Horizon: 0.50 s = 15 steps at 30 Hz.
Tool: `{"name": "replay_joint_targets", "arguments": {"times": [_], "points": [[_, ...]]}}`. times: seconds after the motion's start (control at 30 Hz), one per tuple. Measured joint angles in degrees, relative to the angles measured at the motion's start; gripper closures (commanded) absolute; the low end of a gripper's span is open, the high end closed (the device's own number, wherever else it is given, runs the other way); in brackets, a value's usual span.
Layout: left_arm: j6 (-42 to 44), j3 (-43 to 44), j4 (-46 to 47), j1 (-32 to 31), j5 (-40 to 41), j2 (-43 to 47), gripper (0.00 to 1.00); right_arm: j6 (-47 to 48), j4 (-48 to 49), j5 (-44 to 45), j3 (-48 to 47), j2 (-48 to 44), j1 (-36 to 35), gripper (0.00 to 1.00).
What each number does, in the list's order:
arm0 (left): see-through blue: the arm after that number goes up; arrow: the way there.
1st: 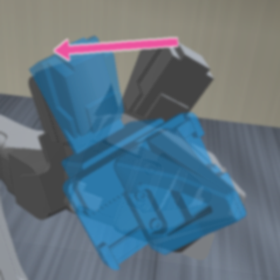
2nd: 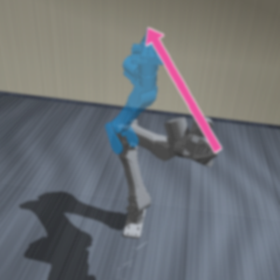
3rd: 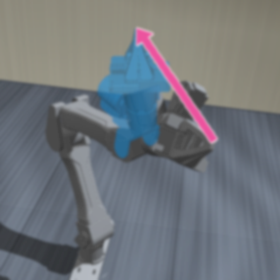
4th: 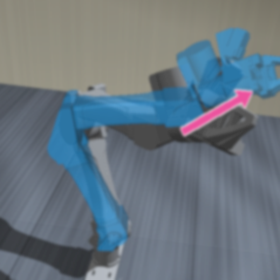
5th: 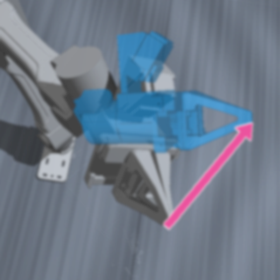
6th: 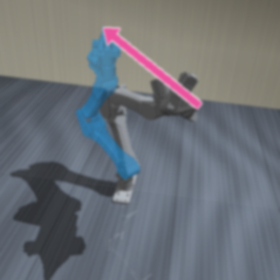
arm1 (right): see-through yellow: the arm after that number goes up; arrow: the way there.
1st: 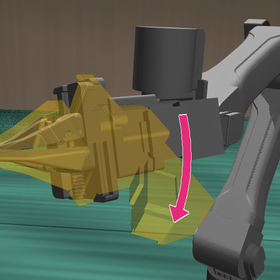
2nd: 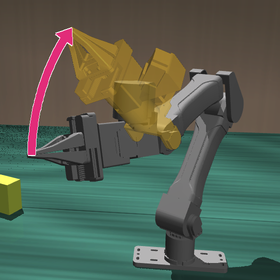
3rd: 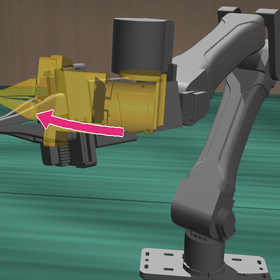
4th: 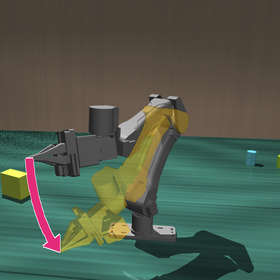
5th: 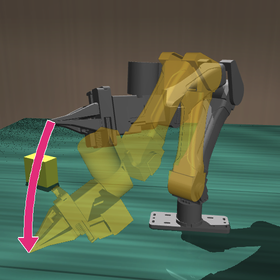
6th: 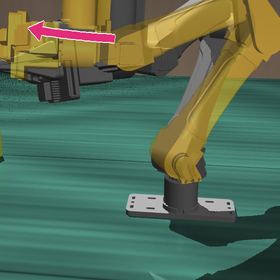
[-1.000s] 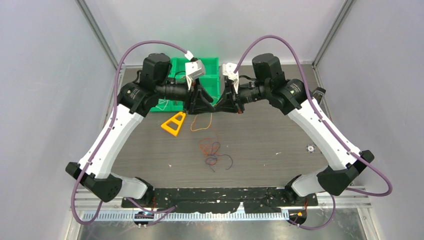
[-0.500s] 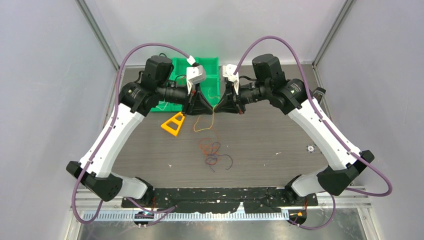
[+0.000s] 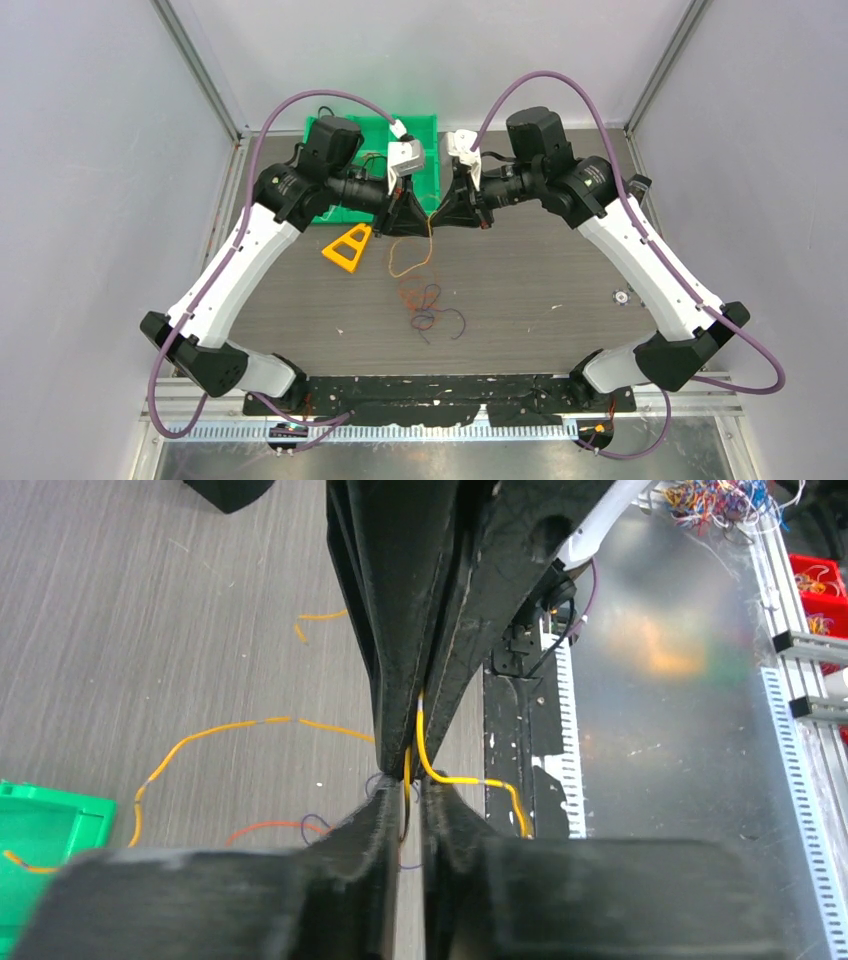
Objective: Untangle the cables
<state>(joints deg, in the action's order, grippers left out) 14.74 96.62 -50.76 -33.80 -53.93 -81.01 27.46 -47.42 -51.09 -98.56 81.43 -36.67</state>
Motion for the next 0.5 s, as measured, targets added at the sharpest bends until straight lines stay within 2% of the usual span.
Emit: {"name": "replay_joint_targets", "arguments": {"times": [0.1,0.2,0.4,0.5], "points": [[0.1,-1.0,0.2,0.0,0.1,0.1,1.0,0.5,-0.4,0.3,0.0,0.0,0.2,0.94],[0.9,-2.6,1.3,0.0,0.3,0.7,1.0,0.7,-1.4,0.6,0.0,0.0,0.1,0.73],[2.4,-6.4,1.2,2.7,1.0,3.3,1.0,1.3,-1.8,0.2,0.0,-0.2,1.6,0.48],[2.5,-7.4,1.4,5.4,1.4,4.7,1.0,2.0,-2.8,0.0,0.0,-0.2,4.0,0.3]]}}
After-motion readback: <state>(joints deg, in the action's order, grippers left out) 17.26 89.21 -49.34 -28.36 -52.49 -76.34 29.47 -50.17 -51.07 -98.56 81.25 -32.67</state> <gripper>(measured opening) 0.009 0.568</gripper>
